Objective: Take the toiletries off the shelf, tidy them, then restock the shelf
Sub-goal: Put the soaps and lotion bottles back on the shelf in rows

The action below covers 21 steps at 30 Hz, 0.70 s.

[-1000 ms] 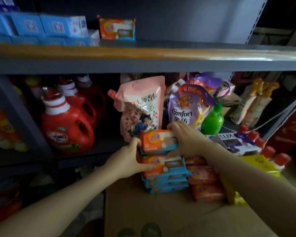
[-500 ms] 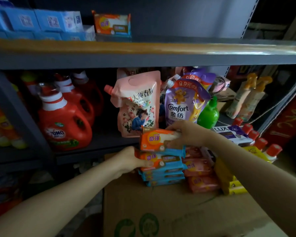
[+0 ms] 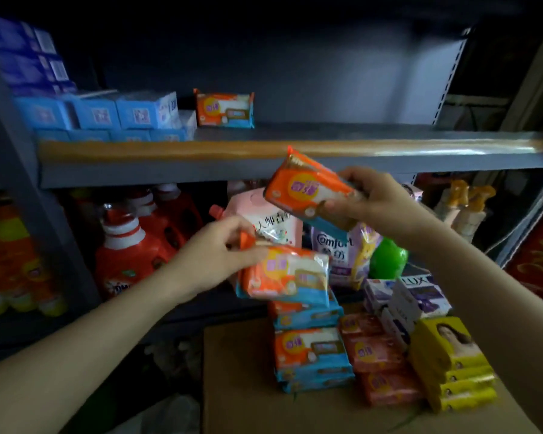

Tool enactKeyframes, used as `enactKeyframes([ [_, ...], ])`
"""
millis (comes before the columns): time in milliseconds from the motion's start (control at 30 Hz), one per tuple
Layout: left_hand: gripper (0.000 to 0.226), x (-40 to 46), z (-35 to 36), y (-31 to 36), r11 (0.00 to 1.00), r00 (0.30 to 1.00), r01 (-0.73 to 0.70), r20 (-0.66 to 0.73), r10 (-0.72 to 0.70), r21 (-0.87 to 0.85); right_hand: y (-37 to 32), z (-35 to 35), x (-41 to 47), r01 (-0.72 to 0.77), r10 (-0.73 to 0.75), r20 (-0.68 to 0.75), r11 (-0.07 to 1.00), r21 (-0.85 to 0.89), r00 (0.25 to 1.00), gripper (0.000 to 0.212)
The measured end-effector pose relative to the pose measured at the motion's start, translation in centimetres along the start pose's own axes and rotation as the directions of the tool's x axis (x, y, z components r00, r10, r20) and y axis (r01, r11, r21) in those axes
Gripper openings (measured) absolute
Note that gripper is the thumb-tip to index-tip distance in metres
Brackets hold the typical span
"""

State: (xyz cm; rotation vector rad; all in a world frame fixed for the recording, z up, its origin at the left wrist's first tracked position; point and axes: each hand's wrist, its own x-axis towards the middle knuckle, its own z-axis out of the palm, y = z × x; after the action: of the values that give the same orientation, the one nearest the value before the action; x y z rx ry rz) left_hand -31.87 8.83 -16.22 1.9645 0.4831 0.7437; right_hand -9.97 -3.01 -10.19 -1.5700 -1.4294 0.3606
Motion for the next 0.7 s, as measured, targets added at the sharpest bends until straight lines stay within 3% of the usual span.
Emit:
enactKeyframes([
  [100,0.025,0.6,-3.8,3.6,0.983,0.97,-0.177,-0.176,0.168,-0.038,-1.8,-0.5,2.5,0.077,-0.077,-0.121,0.997,-0.008,0.99,0.023],
  [200,0.019,1.8,-7.4,6.6,0.952,0.895,-0.305,-0.35,0.277,-0.026,-3.4,-0.8,5.6,0.162,-0.165,-0.237,0.986,-0.03,0.957,0.027],
  [333,0.02,4.4,-11.9,9.5,0.901,0.781,-0.423,-0.467,0.414,0.092,-5.1,-0.4,10.7,0.238,-0.248,-0.334,0.969,-0.072,0.909,0.033],
  [400,0.014,5.9,-13.7,10.3,0.883,0.743,-0.445,-0.488,0.458,0.15,-5.7,0.1,13.7,0.217,-0.278,-0.347,0.954,-0.205,0.896,0.037],
  [500,0.01,7.5,-15.9,10.6,0.856,0.71,-0.463,-0.482,0.513,0.229,-5.7,1.0,18.6,0.093,-0.201,-0.253,0.92,-0.38,0.946,0.056],
  [600,0.011,8.5,-17.4,10.2,0.861,0.717,-0.43,-0.477,0.509,0.273,-4.5,2.3,23.4,-0.014,-0.038,-0.075,0.803,-0.596,0.996,0.054],
  [700,0.01,9.3,-18.2,9.2,0.892,0.74,-0.369,-0.499,0.451,0.259,-3.3,4.0,27.2,-0.028,0.043,0.003,0.705,-0.708,0.999,0.055],
])
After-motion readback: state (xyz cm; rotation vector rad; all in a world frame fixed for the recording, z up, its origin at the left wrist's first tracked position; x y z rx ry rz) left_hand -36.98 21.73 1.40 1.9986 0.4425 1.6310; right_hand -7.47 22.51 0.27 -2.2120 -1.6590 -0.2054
